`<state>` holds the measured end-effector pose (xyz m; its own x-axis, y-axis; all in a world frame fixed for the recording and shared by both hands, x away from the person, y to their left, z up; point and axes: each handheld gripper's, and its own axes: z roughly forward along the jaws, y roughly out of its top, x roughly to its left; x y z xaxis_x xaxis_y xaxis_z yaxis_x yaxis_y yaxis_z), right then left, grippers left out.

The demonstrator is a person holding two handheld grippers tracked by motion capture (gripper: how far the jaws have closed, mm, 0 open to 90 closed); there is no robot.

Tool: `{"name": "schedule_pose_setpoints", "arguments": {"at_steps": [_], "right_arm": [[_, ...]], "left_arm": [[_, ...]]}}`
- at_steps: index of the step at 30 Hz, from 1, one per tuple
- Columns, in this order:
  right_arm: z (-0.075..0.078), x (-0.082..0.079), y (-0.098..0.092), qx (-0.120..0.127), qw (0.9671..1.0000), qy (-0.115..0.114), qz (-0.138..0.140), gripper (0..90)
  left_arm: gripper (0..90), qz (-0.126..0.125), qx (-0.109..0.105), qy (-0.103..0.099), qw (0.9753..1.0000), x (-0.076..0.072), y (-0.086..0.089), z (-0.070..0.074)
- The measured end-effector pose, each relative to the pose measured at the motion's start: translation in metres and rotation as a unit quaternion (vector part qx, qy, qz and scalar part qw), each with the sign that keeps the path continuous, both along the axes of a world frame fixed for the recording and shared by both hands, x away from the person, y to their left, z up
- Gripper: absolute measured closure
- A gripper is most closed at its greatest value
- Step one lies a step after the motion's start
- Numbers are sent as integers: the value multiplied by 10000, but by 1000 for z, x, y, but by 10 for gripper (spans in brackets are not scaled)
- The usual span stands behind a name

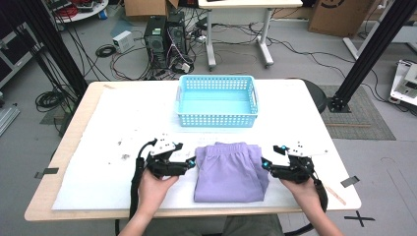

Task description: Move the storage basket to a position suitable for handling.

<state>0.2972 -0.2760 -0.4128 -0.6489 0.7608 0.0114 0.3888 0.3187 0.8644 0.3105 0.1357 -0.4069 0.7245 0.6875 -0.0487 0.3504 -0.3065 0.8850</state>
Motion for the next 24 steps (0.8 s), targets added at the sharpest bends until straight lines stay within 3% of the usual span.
{"name": "schedule_pose_setpoints", "arguments": {"at_steps": [4, 5, 7, 9, 12, 14, 16, 18, 20, 21, 22, 24], "right_arm": [[4, 21, -2, 41, 9998, -180, -81, 356], [5, 28, -2, 77, 9996, -242, -153, 317], [4, 44, -2, 342, 9987, -298, -235, 326], [1, 59, -3, 552, 9978, -259, -264, 300], [-2, 76, -1, 368, 9978, -234, -505, 284], [-3, 87, 1, 363, 9978, -58, -547, 279], [-4, 100, 4, 311, 9978, 19, -588, 278], [-3, 108, 7, 229, 9982, 63, -545, 278], [-4, 113, 9, 182, 9985, 88, -502, 278], [-4, 117, 10, 164, 9987, 127, -467, 278], [-6, 127, 13, 67, 9989, 265, -393, 279], [-6, 132, 15, 21, 9990, 261, -365, 279]], "left_arm": [[317, 260, 49, -414, 9988, 22, 11, 2], [317, 372, -38, -479, 9982, 28, 14, 1], [317, 417, -241, -516, 9975, 40, 19, -3], [318, 500, -383, -460, 9970, 50, 24, -7], [317, 535, -552, -158, 9969, 67, 27, -7], [317, 648, -719, -22, 9953, 75, 30, -7], [343, 690, -666, 313, 9949, 87, 32, -4], [345, 682, -734, 387, 9942, 97, 34, -4], [345, 675, -581, 319, 9955, 106, 35, -4], [345, 694, -542, 192, 9959, 110, 37, -6], [344, 680, -510, 164, 9962, 113, 38, -8], [343, 598, -296, 307, 9973, 121, 37, -13]]}}
